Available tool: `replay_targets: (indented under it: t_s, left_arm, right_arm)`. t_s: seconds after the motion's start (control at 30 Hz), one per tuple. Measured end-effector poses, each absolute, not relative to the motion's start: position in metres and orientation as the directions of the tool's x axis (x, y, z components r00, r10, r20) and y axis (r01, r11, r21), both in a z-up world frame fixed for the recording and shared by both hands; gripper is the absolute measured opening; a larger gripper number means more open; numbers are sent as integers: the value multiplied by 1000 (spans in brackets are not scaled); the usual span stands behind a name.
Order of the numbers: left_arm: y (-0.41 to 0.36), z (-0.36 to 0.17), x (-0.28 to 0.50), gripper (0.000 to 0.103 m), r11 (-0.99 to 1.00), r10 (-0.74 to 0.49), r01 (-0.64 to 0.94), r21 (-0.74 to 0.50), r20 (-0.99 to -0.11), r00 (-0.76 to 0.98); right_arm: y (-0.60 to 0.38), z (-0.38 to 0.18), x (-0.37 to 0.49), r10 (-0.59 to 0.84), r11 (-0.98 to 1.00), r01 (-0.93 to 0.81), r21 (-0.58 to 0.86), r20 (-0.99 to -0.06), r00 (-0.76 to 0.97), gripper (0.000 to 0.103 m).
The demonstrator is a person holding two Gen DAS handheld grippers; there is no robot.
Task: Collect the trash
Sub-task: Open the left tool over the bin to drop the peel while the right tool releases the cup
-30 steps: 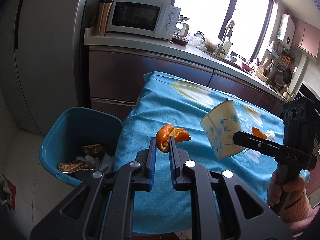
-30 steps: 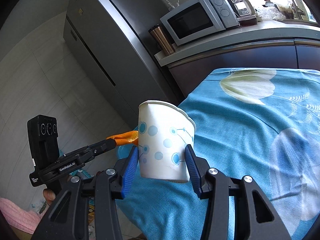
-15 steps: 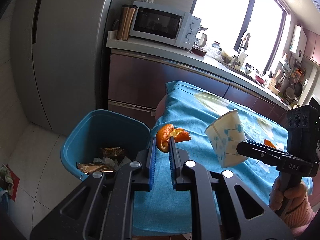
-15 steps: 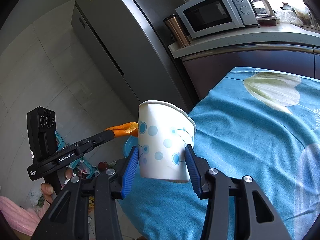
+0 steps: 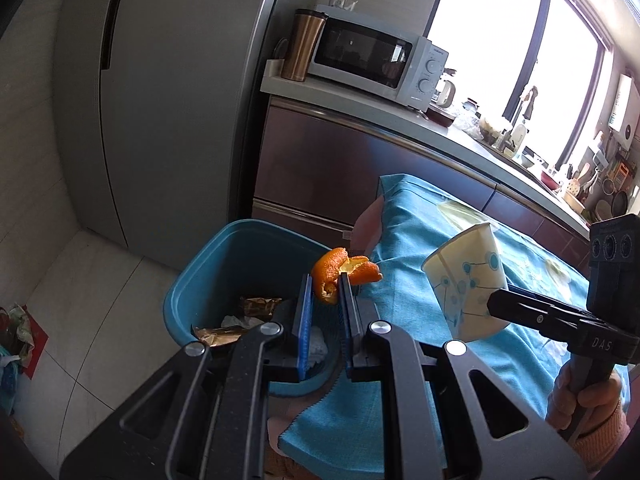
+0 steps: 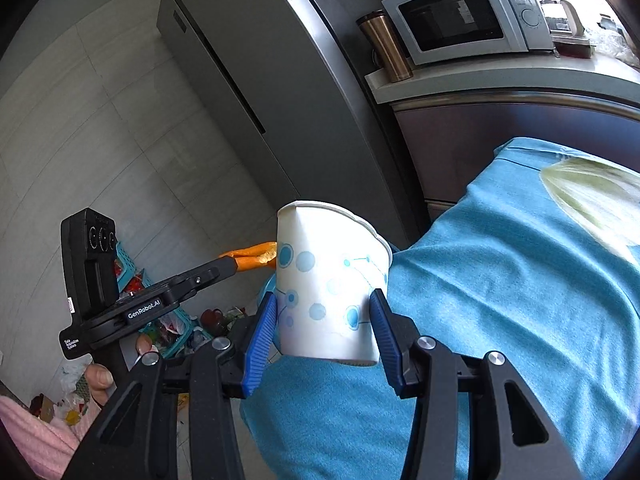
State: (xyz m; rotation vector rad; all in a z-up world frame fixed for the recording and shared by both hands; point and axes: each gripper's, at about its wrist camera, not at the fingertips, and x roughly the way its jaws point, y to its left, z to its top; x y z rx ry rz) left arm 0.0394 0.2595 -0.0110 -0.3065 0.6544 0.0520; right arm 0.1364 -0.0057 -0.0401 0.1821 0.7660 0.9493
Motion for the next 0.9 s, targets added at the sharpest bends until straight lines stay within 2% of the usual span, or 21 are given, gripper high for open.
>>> replay_targets:
  t_s: [0.9]
  left_arm:
    - [296, -69, 84, 13, 927, 0, -260, -269, -695, 719]
  right_arm:
    - [80, -66, 180, 760, 591, -657, 468, -597, 257, 46]
